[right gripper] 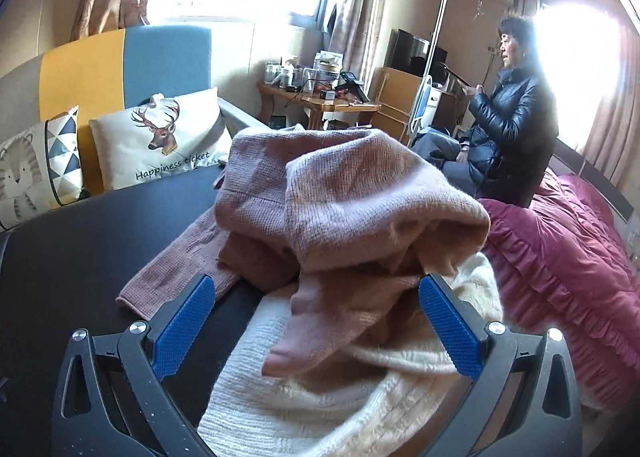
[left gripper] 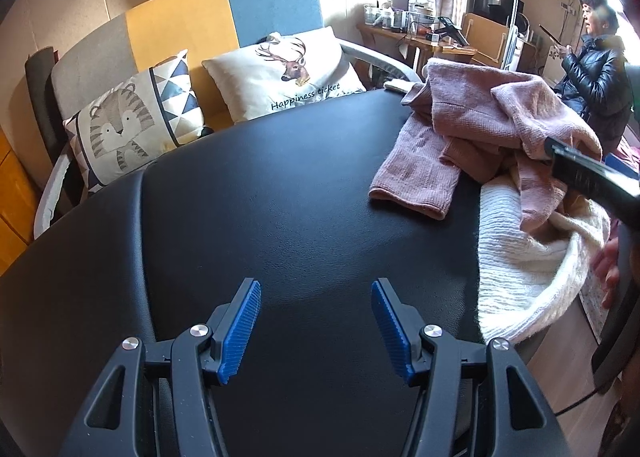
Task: Fold clothes
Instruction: 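Close the right gripper on the pink sweater's edge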
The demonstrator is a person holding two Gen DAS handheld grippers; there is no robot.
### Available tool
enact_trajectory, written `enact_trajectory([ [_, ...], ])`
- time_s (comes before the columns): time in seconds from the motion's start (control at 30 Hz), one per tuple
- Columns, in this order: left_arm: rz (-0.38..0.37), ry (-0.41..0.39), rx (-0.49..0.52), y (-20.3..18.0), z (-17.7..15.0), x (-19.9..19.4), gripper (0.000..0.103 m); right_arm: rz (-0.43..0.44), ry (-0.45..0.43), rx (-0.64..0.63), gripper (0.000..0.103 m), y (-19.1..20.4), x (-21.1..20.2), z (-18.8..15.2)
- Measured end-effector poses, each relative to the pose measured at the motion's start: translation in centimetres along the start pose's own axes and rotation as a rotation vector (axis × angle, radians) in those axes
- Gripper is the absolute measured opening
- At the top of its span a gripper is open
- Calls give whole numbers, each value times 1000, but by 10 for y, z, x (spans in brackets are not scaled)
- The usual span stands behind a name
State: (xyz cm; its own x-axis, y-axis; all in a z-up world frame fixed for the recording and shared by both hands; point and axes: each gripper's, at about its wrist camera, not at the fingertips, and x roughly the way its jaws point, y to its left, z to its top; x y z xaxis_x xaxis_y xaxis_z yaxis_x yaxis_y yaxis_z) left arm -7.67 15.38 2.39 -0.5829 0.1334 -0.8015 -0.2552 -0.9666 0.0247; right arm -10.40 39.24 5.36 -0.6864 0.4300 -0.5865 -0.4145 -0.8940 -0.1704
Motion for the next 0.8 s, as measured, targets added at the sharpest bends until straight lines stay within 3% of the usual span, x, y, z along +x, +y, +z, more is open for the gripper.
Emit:
enact_trajectory([
  [0.33, -10, -5, 8, -1, -5, 1, 59, 81, -19, 121, 103, -28, 4, -3],
  [0.43, -31, -47, 9, 0, -10, -2, 59, 37, -43, 101, 103, -37, 7, 1],
  [0.6, -79, -90, 16, -2, -16, -5, 59, 34, -43, 82, 103, -41, 18, 9],
  [0.8, -31, -104, 77, -16, -9, -3, 59, 18, -31, 7, 103, -25, 34, 14],
])
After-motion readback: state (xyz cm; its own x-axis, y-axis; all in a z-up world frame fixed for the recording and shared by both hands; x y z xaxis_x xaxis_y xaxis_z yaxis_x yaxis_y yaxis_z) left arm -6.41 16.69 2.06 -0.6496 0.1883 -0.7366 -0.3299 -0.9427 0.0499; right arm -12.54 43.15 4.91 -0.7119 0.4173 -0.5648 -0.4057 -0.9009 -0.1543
